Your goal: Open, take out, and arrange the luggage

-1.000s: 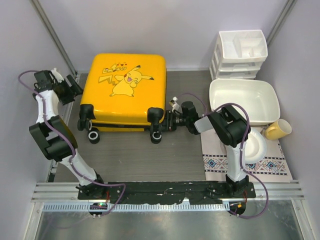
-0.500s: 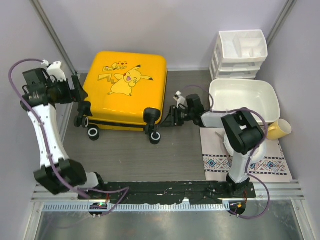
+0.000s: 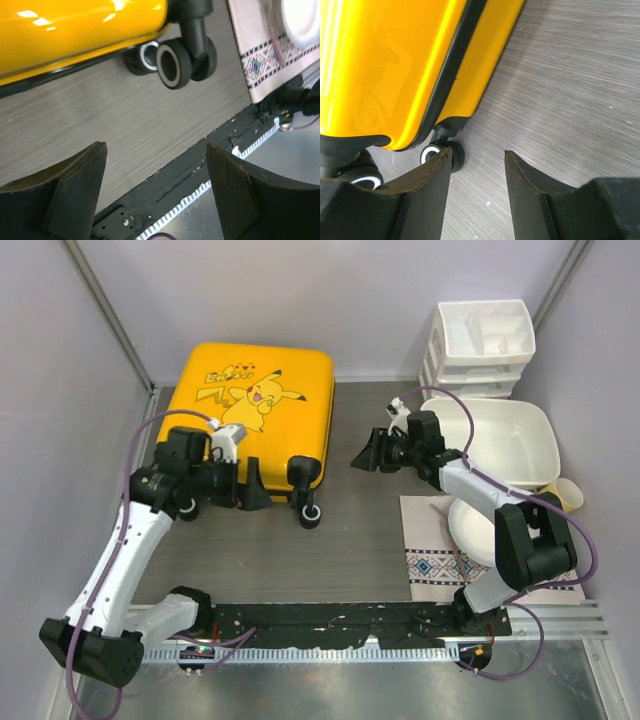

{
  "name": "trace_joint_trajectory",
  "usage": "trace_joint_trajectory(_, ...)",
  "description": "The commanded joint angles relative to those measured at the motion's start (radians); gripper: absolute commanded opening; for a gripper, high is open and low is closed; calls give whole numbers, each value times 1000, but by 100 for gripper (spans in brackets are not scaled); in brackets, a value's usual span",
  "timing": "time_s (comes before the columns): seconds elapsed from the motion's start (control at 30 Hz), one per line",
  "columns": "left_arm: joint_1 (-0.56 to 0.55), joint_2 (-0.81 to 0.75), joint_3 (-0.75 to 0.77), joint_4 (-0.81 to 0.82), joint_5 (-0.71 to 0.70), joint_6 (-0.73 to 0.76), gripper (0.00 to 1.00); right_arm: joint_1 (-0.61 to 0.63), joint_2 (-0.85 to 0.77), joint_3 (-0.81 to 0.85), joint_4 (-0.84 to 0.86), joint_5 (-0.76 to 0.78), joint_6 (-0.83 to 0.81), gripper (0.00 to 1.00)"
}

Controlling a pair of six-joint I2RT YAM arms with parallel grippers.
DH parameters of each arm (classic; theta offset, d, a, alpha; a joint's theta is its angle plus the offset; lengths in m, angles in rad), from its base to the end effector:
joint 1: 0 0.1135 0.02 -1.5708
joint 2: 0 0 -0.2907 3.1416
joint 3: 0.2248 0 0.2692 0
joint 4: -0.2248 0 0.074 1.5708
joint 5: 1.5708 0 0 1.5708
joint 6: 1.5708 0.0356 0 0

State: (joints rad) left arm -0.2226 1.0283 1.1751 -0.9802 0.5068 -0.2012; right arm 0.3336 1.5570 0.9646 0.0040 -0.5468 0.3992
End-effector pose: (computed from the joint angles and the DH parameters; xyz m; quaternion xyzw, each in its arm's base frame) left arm 0.1829 -0.0591 0.3824 0.1000 0.9020 -0.3020 0.2919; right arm 0.3285 0.1334 0.2495 -0.0994 0.8527 0.3850 0.3387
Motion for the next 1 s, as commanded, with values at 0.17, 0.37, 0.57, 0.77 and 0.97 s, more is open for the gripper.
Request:
trace_joint_trajectory(0.17, -326, 154, 9, 204, -388, -138, 85, -28, -87, -7, -52, 123, -14, 53)
trace_joint_trajectory(0.37, -541, 219, -3, 347, -531, -202, 92, -28, -87, -12, -33, 163, -19, 55)
trace_joint_trajectory(0.57, -547, 318, -15, 362, -681, -334, 92, -28, -74, 11, -41, 196, -14, 56)
trace_joint_trajectory(0.77, -547, 426, 58, 379, -682, -337, 67, -28, -58, 17, -18, 194, -6, 56)
trace_joint_trajectory(0.97, -546, 349, 78, 399, -421, -279, 14, -27, -29, 40, -10, 170, -19, 54)
